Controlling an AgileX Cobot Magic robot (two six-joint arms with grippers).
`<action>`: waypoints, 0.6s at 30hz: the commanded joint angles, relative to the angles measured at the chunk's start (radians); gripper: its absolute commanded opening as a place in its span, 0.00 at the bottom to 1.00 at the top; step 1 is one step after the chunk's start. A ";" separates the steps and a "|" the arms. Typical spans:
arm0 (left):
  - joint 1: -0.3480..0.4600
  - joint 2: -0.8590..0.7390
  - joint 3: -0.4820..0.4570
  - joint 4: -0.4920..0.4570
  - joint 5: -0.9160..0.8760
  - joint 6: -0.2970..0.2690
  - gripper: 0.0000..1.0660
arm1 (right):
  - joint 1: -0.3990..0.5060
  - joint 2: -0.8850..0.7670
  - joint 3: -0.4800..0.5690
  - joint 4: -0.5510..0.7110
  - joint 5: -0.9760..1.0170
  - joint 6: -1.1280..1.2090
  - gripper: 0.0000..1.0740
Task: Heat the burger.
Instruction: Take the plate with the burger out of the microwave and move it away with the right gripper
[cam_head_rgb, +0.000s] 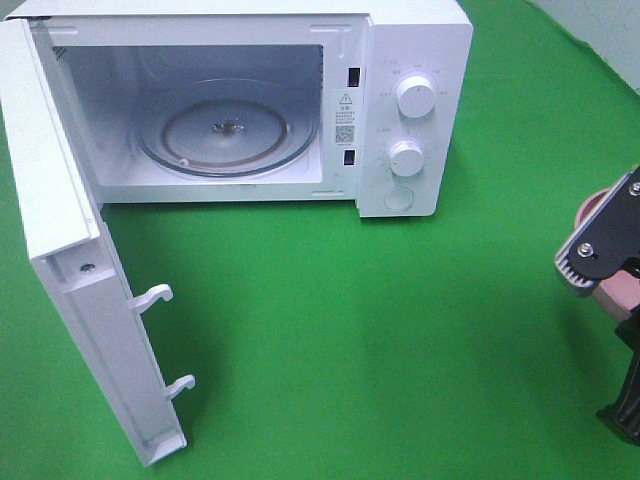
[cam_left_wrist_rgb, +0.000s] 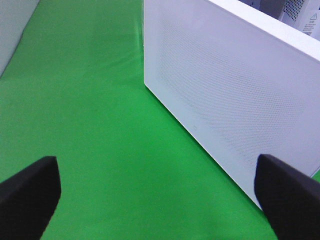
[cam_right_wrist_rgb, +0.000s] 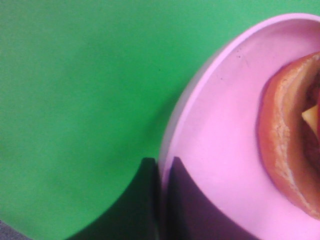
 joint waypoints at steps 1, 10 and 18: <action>0.000 -0.017 0.002 -0.001 -0.002 -0.001 0.92 | 0.000 -0.015 -0.006 -0.081 0.023 0.051 0.00; 0.000 -0.017 0.002 -0.001 -0.002 -0.001 0.92 | -0.001 -0.012 0.008 -0.169 0.062 0.236 0.00; 0.000 -0.017 0.002 -0.001 -0.002 -0.001 0.92 | -0.004 0.012 0.031 -0.217 0.056 0.362 0.00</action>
